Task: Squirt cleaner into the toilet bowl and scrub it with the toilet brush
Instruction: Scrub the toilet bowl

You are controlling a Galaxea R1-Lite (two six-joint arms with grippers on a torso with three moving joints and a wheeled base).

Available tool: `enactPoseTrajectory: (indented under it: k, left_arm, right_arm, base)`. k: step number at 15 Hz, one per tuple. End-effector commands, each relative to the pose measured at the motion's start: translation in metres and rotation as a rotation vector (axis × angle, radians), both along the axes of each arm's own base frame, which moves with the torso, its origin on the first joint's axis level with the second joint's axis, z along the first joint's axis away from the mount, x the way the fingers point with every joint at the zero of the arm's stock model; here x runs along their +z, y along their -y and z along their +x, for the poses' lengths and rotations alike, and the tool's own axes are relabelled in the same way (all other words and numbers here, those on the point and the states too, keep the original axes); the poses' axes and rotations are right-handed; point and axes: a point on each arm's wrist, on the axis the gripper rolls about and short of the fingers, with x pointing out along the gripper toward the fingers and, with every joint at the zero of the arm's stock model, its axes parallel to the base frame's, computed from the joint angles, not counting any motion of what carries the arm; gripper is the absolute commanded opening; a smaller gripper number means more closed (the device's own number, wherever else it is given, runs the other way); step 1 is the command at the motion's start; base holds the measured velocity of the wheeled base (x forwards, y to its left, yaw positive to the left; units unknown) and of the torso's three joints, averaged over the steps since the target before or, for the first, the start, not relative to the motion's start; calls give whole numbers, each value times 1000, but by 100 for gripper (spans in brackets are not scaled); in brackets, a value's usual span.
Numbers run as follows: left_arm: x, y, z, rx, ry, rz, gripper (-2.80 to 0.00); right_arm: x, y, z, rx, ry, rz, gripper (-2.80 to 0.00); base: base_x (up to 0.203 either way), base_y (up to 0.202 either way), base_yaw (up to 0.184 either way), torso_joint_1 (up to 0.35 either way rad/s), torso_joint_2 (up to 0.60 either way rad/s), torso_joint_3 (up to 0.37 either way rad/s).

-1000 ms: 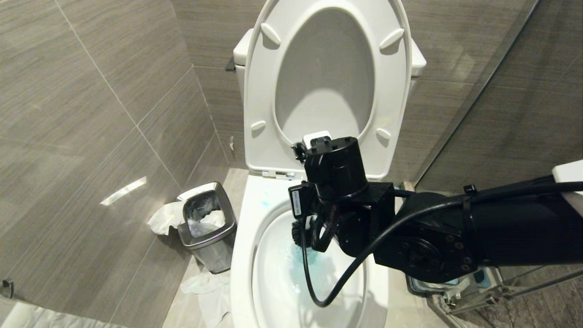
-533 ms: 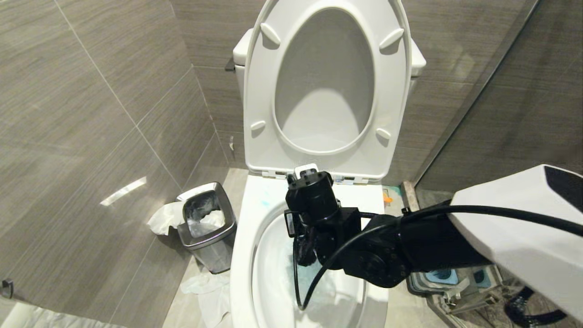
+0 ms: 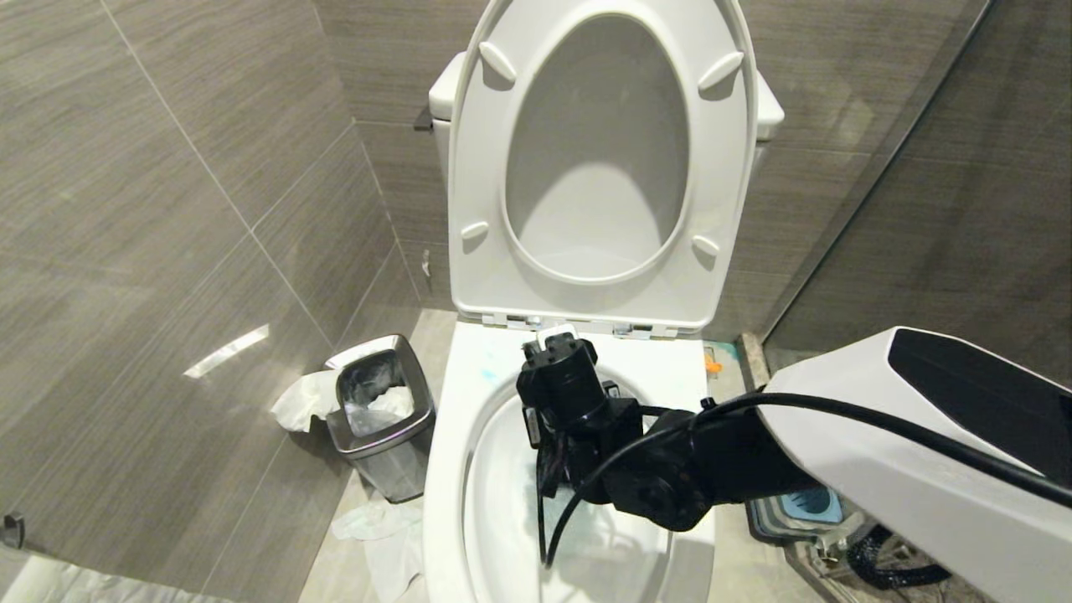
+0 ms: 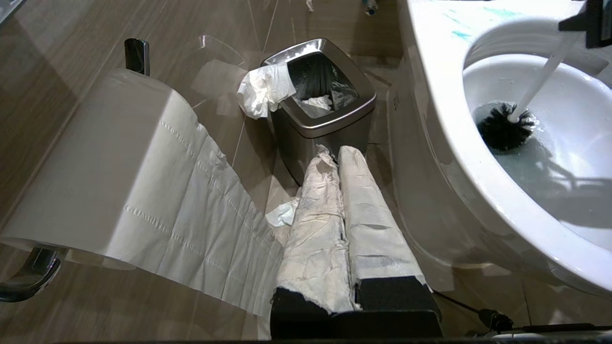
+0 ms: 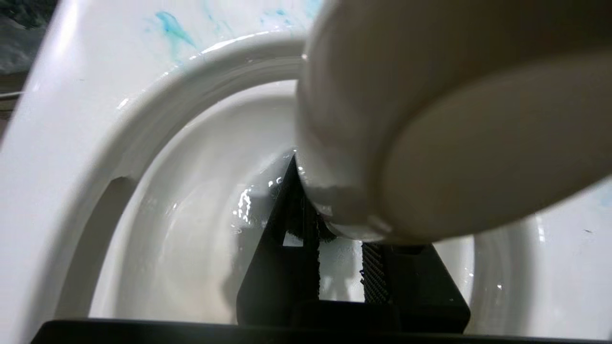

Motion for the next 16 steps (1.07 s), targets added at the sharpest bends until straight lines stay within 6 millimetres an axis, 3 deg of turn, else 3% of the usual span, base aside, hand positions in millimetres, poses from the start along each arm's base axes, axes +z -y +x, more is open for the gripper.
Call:
enactPoseTrajectory:
  k: [1, 5, 8, 12, 16]
  left_arm:
    - [0, 0, 0, 1, -1, 0, -280]
    - [0, 0, 0, 1, -1, 0, -280]
    - [0, 0, 0, 1, -1, 0, -280]
    - [0, 0, 0, 1, -1, 0, -280]
    - [0, 0, 0, -1, -1, 0, -280]
  right_arm:
    - [40, 8, -18, 10, 45, 41, -280]
    - [120, 41, -66, 50, 67, 68, -280]
    - [161, 57, -99, 81, 76, 69, -280]
    - [211, 64, -109, 87, 112, 92, -280]
    - [227, 66, -111, 98, 134, 66, -280]
  base:
    - [0, 0, 0, 0, 0, 0]
    - [0, 0, 0, 0, 0, 0]
    - [0, 0, 0, 0, 0, 0]
    - [0, 0, 0, 0, 0, 0]
    - [0, 0, 0, 0, 0, 0]
